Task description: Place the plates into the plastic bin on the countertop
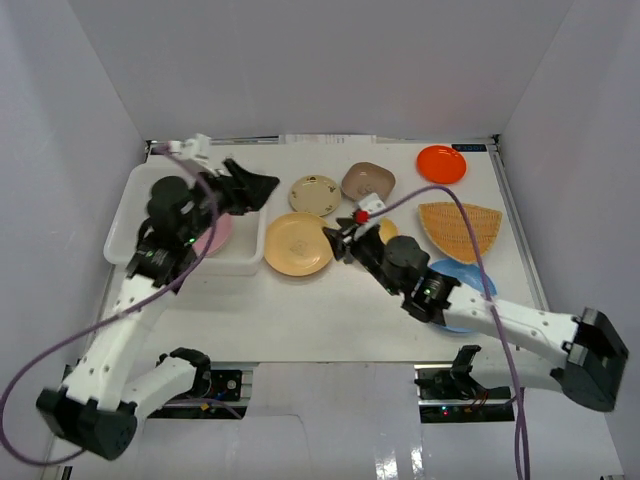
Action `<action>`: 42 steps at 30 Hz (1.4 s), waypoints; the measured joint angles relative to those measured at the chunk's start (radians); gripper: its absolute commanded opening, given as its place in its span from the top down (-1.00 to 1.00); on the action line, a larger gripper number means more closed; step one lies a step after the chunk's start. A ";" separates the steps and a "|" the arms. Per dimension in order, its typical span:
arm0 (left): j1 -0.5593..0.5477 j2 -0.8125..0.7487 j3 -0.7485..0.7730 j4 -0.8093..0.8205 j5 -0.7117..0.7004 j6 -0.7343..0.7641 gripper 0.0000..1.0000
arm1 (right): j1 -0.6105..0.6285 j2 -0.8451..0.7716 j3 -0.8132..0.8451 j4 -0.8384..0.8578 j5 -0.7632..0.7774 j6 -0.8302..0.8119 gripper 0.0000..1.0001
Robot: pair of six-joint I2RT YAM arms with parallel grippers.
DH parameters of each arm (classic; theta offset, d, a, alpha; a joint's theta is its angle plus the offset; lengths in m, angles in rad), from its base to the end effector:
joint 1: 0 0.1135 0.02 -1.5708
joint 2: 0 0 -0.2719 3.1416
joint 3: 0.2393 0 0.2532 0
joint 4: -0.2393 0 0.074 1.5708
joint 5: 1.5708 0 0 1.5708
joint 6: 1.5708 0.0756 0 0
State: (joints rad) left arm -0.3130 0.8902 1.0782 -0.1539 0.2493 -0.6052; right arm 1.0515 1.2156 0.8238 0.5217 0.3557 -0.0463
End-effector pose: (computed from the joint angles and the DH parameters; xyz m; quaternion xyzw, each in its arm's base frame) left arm 0.2098 -0.0875 0.4348 -0.0119 0.6952 -0.3936 0.6013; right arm 0.1813 0.2642 0.3487 -0.2254 0.6233 0.2540 0.7044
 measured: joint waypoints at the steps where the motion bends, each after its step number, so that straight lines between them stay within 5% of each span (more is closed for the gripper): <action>1: -0.034 0.057 -0.012 -0.005 0.003 0.003 -0.52 | -0.012 -0.077 -0.075 -0.038 0.029 0.043 0.08; 7: -0.386 0.473 -0.021 -0.117 -0.142 0.082 -0.52 | -0.116 -0.472 -0.387 -0.472 0.161 0.323 -0.13; 11: -0.489 0.615 -0.001 -0.193 -0.264 0.139 -0.56 | -0.174 -0.589 -0.430 -0.692 0.195 0.446 -0.33; 17: -0.546 0.772 0.048 -0.237 -0.410 0.207 -0.71 | -0.256 -0.565 -0.430 -0.833 0.220 0.512 -0.48; 26: -0.562 0.899 0.057 -0.258 -0.473 0.273 -0.62 | -0.341 -0.396 -0.429 -0.876 0.225 0.537 -0.31; 30: -0.560 0.941 0.065 -0.257 -0.498 0.285 -0.29 | -0.361 -0.371 -0.429 -0.889 0.225 0.562 -0.25; 37: -0.564 0.934 0.073 -0.229 -0.550 0.312 0.97 | -0.404 -0.348 -0.429 -0.898 0.209 0.608 -0.23; 42: -0.581 0.885 0.066 -0.237 -0.569 0.323 1.00 | -0.417 -0.271 -0.428 -0.912 0.185 0.622 -0.08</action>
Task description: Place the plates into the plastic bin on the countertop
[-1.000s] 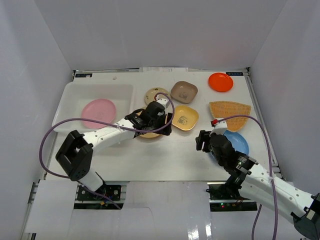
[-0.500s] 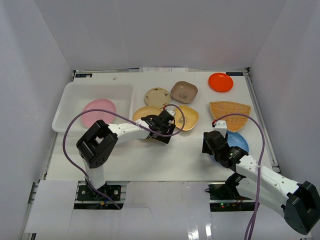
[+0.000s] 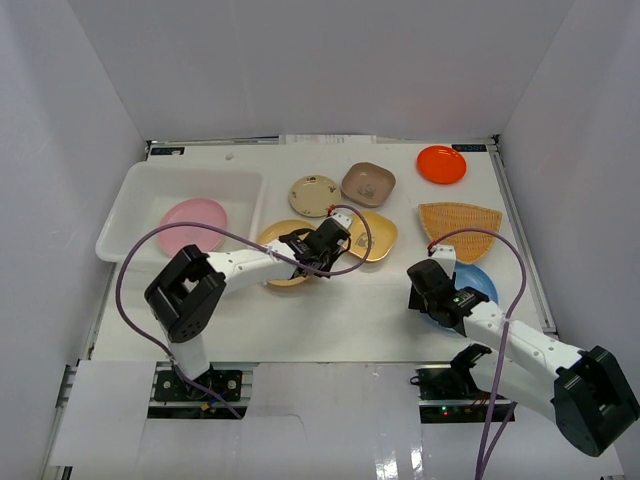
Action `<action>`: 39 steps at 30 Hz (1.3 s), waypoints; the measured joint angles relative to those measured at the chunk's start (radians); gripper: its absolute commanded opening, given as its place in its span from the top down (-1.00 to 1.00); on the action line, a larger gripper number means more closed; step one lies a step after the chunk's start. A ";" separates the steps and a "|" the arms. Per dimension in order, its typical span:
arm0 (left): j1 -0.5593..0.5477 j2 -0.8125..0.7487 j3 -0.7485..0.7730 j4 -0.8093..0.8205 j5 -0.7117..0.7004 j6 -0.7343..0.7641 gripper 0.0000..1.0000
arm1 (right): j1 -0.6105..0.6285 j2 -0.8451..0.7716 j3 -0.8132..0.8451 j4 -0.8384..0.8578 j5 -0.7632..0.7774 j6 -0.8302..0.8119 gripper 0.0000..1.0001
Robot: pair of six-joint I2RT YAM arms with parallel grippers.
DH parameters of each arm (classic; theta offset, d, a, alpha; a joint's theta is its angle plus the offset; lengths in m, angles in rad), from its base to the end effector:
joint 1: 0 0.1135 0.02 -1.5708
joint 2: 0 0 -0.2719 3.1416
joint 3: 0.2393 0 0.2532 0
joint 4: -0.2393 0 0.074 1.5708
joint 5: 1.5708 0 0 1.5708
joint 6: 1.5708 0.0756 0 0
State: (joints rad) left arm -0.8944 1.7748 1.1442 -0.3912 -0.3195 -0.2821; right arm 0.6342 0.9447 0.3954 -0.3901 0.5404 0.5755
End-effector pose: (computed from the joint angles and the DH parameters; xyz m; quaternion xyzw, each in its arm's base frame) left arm 0.2597 -0.2855 0.1588 0.2453 0.9191 -0.0211 0.3076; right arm 0.1711 0.0775 0.1445 0.0560 0.9181 -0.0386 0.3904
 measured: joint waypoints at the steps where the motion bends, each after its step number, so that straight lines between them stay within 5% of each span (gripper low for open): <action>1: -0.003 -0.018 -0.006 -0.004 0.005 -0.003 1.00 | 0.000 0.013 0.002 -0.001 -0.003 0.001 -0.05; 8: -0.013 -0.302 -0.040 -0.057 0.137 -0.071 1.00 | -0.005 0.058 0.019 0.019 -0.020 -0.030 0.84; 13: -0.016 -0.495 0.064 -0.098 0.157 -0.087 1.00 | -0.006 -0.038 0.021 0.002 -0.042 -0.057 0.84; 20: -0.003 -0.547 0.300 -0.222 -0.110 -0.020 1.00 | 0.002 -0.241 0.028 -0.017 -0.203 -0.038 0.85; 29: 0.427 -0.372 0.226 -0.264 -0.114 0.069 1.00 | 0.061 -0.366 0.115 0.010 -0.397 0.017 0.84; 35: 0.537 -0.193 0.207 -0.278 -0.093 0.071 1.00 | 0.140 -0.345 0.151 0.031 -0.434 0.047 0.84; 38: 0.561 -0.142 0.207 -0.281 -0.082 0.066 0.40 | 0.213 -0.303 0.184 0.033 -0.422 0.048 0.85; 39: 0.566 -0.130 0.207 -0.280 -0.080 0.059 -0.02 | 0.246 -0.277 0.206 0.033 -0.404 0.045 0.84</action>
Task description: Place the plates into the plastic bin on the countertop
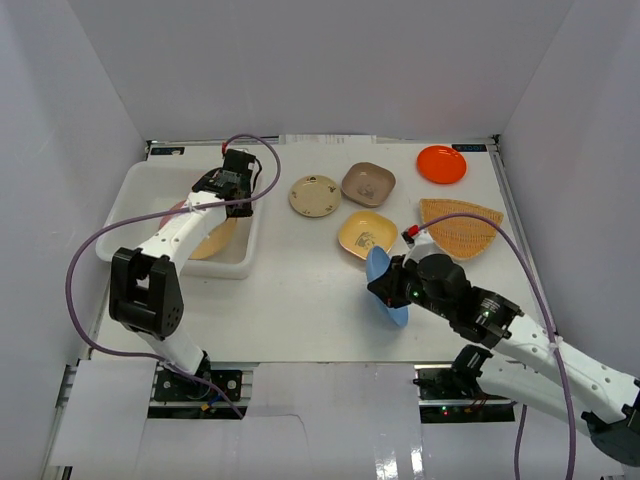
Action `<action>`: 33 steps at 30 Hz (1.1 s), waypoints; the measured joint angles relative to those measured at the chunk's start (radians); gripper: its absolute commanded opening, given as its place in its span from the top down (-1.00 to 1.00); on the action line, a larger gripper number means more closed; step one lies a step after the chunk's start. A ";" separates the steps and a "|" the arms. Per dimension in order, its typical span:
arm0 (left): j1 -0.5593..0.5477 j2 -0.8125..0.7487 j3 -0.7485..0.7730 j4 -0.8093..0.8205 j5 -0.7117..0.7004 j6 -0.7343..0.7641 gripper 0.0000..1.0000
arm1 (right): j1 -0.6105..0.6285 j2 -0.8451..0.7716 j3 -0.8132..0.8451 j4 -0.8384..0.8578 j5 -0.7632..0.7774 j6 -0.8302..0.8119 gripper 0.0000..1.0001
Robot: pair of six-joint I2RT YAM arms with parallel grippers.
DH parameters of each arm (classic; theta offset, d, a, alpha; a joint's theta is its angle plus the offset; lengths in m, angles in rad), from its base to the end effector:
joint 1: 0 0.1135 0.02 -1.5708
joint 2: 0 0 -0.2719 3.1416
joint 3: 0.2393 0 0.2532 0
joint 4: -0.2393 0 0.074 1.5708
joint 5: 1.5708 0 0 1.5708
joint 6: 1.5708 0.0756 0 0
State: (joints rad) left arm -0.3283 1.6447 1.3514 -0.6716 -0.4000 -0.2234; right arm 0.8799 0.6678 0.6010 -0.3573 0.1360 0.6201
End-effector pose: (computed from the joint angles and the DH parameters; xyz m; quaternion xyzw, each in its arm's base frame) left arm 0.3642 -0.0930 0.2529 -0.0101 0.9373 0.1028 0.3330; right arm 0.1300 0.1412 0.2641 -0.0720 0.8359 0.3271 0.4349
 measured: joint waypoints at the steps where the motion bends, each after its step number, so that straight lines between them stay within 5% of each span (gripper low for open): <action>1: 0.003 0.005 0.000 0.002 0.002 0.004 -0.20 | 0.029 0.027 0.026 0.005 0.012 -0.004 0.85; 5: 0.005 -0.008 -0.002 0.020 0.014 -0.014 -0.96 | 0.151 0.133 0.141 0.035 0.070 -0.042 0.84; 11: 0.006 -0.144 -0.004 0.050 0.100 -0.055 -0.96 | 0.257 0.318 0.277 0.182 0.105 -0.168 0.84; 23: 0.005 -0.933 -0.142 0.362 0.195 -0.153 -0.96 | 0.281 0.803 0.749 0.368 0.014 -0.568 0.84; 33: 0.005 -1.172 -0.213 0.489 0.201 -0.184 -0.96 | 0.283 1.319 1.155 0.467 -0.227 -0.838 0.84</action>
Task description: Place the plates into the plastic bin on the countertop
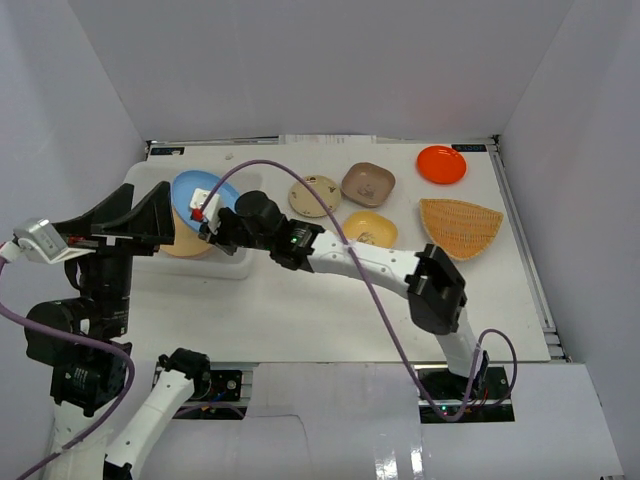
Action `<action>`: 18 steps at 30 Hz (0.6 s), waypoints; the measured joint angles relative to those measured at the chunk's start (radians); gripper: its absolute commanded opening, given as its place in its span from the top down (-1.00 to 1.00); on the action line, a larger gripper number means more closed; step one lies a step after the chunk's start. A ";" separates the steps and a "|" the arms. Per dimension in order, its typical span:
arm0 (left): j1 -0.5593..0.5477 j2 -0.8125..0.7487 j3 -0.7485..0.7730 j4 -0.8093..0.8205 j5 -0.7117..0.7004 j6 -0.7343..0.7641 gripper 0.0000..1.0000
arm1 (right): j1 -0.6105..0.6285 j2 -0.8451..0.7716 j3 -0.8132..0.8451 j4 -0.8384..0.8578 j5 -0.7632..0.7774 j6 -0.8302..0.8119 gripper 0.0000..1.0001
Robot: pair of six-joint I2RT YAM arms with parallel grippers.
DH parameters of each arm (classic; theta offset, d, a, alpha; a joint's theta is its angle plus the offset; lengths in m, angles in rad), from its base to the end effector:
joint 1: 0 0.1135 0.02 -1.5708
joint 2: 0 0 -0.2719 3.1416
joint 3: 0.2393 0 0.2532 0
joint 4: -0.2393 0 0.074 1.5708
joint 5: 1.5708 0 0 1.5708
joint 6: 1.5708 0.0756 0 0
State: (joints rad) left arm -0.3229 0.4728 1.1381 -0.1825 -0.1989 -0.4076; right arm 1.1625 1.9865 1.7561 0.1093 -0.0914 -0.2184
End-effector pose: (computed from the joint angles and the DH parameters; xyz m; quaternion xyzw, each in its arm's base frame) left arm 0.0669 -0.0066 0.5051 -0.1067 0.5109 -0.2561 0.8136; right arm 0.2046 0.4903 0.3465 -0.4996 0.5572 0.3316 0.5743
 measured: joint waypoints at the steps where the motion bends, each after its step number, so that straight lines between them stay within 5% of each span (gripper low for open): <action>1: 0.000 -0.007 -0.002 0.007 0.003 -0.001 -0.96 | 0.001 0.059 0.056 -0.007 -0.009 -0.023 0.85; 8: 0.000 0.012 -0.007 0.019 0.052 -0.003 -0.96 | 0.004 0.410 0.417 -0.029 0.000 -0.131 0.76; 12: 0.000 0.031 -0.023 0.013 0.061 -0.009 -0.96 | 0.004 0.500 0.458 -0.008 0.025 -0.122 -0.15; 13: 0.000 0.035 -0.024 0.010 0.061 -0.010 -0.96 | 0.004 0.504 0.454 -0.001 0.029 -0.113 -0.22; 18: 0.000 0.058 -0.016 -0.005 0.066 -0.024 -0.96 | -0.006 0.373 0.249 0.111 0.031 -0.057 -0.14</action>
State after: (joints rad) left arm -0.3229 0.5308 1.1225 -0.1875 -0.1326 -0.4316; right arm 1.1561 2.3596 2.0048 0.2199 -0.0601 -0.2756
